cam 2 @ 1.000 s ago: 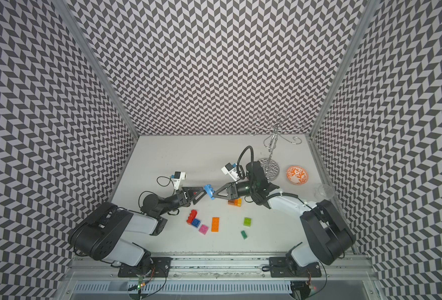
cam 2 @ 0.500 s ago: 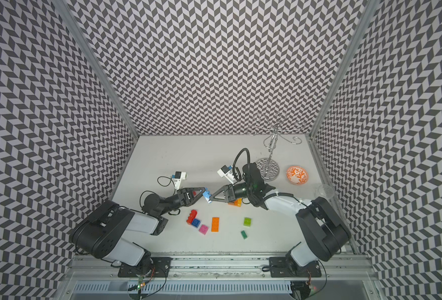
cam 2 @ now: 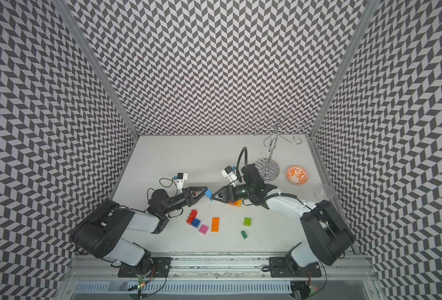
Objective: Assemble the letter p with lego
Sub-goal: Adjust the lego brick at the center of the board, then pick up the lego brick from the center of the board.
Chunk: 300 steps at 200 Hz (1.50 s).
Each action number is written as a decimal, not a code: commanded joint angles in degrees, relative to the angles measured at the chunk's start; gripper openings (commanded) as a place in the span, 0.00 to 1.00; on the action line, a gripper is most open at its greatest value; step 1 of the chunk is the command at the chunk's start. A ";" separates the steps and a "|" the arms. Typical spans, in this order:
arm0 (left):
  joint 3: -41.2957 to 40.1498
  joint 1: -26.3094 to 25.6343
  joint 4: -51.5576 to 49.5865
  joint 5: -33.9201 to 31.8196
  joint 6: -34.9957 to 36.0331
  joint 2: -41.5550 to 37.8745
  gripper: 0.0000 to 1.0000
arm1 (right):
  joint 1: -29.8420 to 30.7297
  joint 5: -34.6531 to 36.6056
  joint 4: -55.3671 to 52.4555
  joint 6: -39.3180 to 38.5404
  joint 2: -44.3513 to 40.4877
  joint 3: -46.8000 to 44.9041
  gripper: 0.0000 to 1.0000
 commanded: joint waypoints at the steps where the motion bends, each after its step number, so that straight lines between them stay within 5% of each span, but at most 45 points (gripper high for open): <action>1: 5.13 -0.71 -29.79 -10.40 8.42 -3.72 0.15 | 1.08 9.07 -3.95 -5.79 -3.75 1.08 0.74; 46: 17.17 -2.41 -59.95 -22.06 5.89 -2.77 0.16 | 4.80 19.81 -6.65 -9.29 -6.47 2.50 0.76; 96: 24.24 -4.65 -70.74 -24.13 0.55 2.97 0.23 | 7.00 29.54 -8.30 -11.24 -6.80 3.02 0.77; 142: 26.23 -5.62 -70.84 -23.40 -0.92 4.15 0.45 | 7.41 33.21 -8.12 -11.68 -5.76 2.98 0.77; 185: 26.63 -5.12 -71.75 -25.53 1.11 0.05 0.83 | 7.83 35.76 -7.81 -12.70 -4.77 3.69 0.82; 251: 22.82 1.03 -68.38 -36.83 15.37 -15.92 0.94 | 13.41 43.16 -10.69 -9.64 4.06 11.26 0.95; 300: 3.06 2.38 -48.33 -41.37 22.58 -35.58 1.00 | 17.11 46.01 -15.78 -2.65 14.53 19.00 0.97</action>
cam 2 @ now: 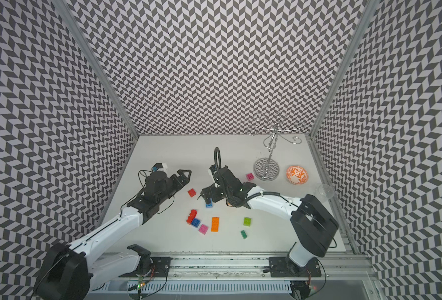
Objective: Assemble the letter p with lego
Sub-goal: Pick up the lego brick from the center of the board.
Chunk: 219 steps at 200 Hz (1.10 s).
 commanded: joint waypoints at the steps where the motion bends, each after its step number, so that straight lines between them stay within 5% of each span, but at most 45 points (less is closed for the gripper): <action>1: -9.44 0.04 10.95 -4.86 5.33 -7.89 1.00 | 1.74 3.60 -3.31 4.29 4.20 3.78 0.97; 60: -14.75 0.75 10.55 -10.40 10.03 -22.43 1.00 | 4.25 6.26 -12.10 7.32 16.06 12.32 0.80; 101: -14.68 0.72 11.33 -9.27 9.93 -20.53 1.00 | 5.24 12.28 -16.82 7.15 20.43 16.11 0.73; 118: -14.67 0.75 11.84 -8.70 9.93 -19.47 1.00 | 5.35 12.64 -17.17 6.84 21.27 16.47 0.59; 219: -14.85 0.80 13.80 -6.76 9.92 -17.02 1.00 | 5.30 16.34 -18.75 0.13 14.83 16.09 0.20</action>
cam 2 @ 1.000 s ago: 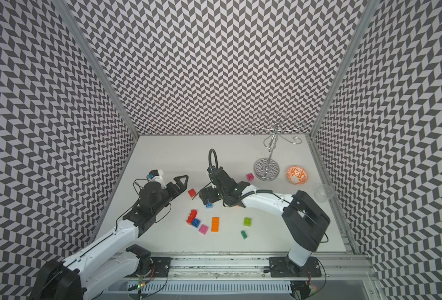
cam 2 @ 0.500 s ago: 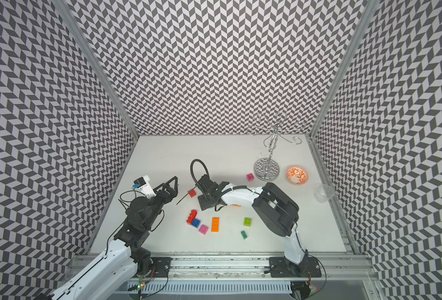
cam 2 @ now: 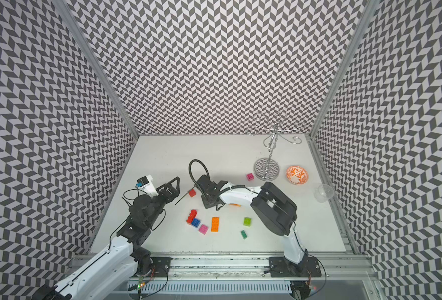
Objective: Assemble the letter p with lego
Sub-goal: Pick up the lego brick from the center of the board.
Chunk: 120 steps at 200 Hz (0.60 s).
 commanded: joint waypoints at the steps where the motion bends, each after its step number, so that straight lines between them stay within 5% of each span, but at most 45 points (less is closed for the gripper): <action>1: -0.07 0.35 2.02 1.15 1.10 0.11 1.00 | 0.30 2.27 0.45 -3.74 -5.45 -0.26 0.20; 18: -0.41 0.35 2.48 1.34 1.28 -0.12 1.00 | 0.36 3.53 1.07 -6.71 -9.22 -1.52 0.17; 37: -0.89 0.41 3.49 2.02 1.52 -0.25 1.00 | 0.21 6.91 1.62 -9.92 -13.38 -2.91 0.00; 73: -1.52 0.35 5.64 3.61 1.63 0.86 1.00 | -0.67 10.68 2.31 -19.95 -19.17 -4.91 0.00; 120: -1.60 0.36 7.09 4.84 1.94 2.71 1.00 | -2.81 5.73 17.34 -43.10 -34.59 -23.56 0.00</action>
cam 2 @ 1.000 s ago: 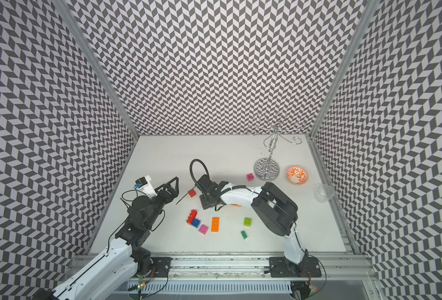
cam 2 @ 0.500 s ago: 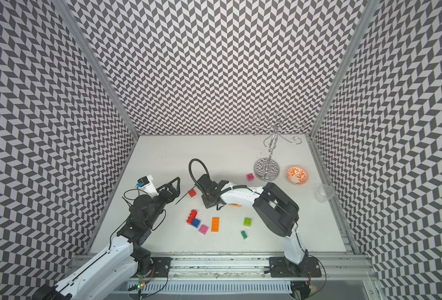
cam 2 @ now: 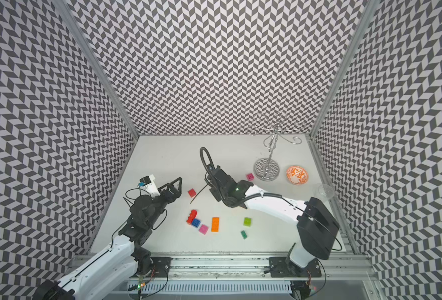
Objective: Assemble the letter p with lego
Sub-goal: Pick up the lego brick from the center of the board, then assemble the lego brick with the lego brick.
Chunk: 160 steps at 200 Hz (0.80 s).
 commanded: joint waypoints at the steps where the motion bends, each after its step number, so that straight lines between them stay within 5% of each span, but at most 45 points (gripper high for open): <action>1: -0.67 0.36 2.67 1.51 1.41 0.54 1.00 | -1.19 -3.20 9.28 -16.24 -7.91 -8.38 0.00; 31: -0.49 0.36 3.57 2.26 1.61 2.12 1.00 | -8.83 -21.20 2.77 -25.30 -11.11 -7.48 0.00; 46: -0.41 0.40 3.98 2.57 1.69 3.09 1.00 | -11.13 -24.77 -1.24 -29.23 -9.44 -5.08 0.00; 160: 0.18 0.92 4.98 3.85 2.27 5.77 1.00 | -14.61 -22.74 -14.42 -44.56 5.35 1.54 0.00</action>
